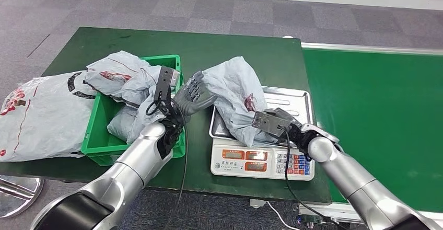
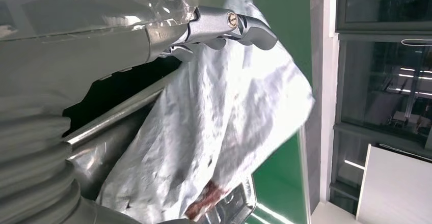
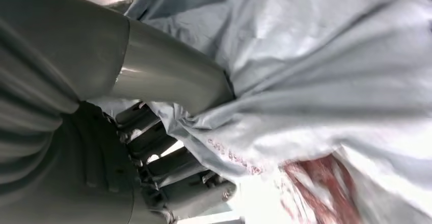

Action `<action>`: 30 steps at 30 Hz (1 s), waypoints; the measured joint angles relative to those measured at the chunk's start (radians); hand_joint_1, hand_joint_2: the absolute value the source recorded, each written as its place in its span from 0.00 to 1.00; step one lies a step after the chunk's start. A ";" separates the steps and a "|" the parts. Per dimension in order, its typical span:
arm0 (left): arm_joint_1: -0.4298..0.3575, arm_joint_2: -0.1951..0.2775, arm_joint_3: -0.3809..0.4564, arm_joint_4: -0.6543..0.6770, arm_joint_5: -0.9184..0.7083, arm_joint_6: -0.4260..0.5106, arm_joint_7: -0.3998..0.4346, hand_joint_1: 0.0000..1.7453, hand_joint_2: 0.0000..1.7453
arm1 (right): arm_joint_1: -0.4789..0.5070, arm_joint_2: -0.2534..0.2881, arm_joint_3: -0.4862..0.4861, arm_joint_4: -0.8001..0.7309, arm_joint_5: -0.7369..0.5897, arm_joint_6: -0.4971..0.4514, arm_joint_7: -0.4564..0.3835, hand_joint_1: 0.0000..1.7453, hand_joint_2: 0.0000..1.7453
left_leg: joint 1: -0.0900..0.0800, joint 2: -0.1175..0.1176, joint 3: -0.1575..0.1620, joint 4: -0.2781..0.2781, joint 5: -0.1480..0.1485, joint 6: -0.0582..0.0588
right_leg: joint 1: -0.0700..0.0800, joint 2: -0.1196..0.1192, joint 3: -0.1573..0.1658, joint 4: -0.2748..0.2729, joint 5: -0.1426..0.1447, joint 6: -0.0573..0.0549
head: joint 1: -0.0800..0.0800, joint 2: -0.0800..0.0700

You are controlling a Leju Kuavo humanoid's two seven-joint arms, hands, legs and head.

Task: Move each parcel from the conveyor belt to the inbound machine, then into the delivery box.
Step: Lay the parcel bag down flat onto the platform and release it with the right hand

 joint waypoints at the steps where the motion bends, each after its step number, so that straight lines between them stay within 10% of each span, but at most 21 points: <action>1: 0.000 0.001 0.000 0.000 0.000 0.000 0.000 0.00 1.00 | 0.008 0.000 0.002 -0.005 0.015 0.006 0.001 0.36 1.00 | 0.000 0.000 0.000 0.000 0.000 0.000 | 0.000 0.000 0.000 0.000 0.000 0.000 | 0.000 0.000; 3: 0.001 0.001 0.000 0.000 -0.001 0.000 0.000 0.00 1.00 | 0.024 0.000 0.002 -0.018 0.045 0.008 0.001 0.00 1.00 | 0.000 0.001 0.001 0.000 -0.001 0.000 | 0.000 0.001 0.001 0.000 0.000 0.000 | 0.000 0.000; 16: 0.009 0.003 -0.001 -0.006 -0.020 0.002 0.000 0.00 1.00 | 0.171 0.035 -0.090 -0.191 0.152 -0.112 -0.001 0.00 1.00 | 0.000 0.002 0.004 0.000 -0.001 -0.001 | 0.000 0.002 0.003 -0.001 0.000 -0.001 | 0.000 0.000; 30: -0.009 -0.001 -0.031 -0.009 -0.075 0.054 -0.029 0.00 1.00 | 0.189 -0.046 -0.330 -0.298 -0.064 -0.197 -0.104 0.00 1.00 | -0.001 0.002 0.003 0.000 -0.002 0.000 | -0.001 0.002 0.002 -0.001 0.000 0.000 | 0.000 0.000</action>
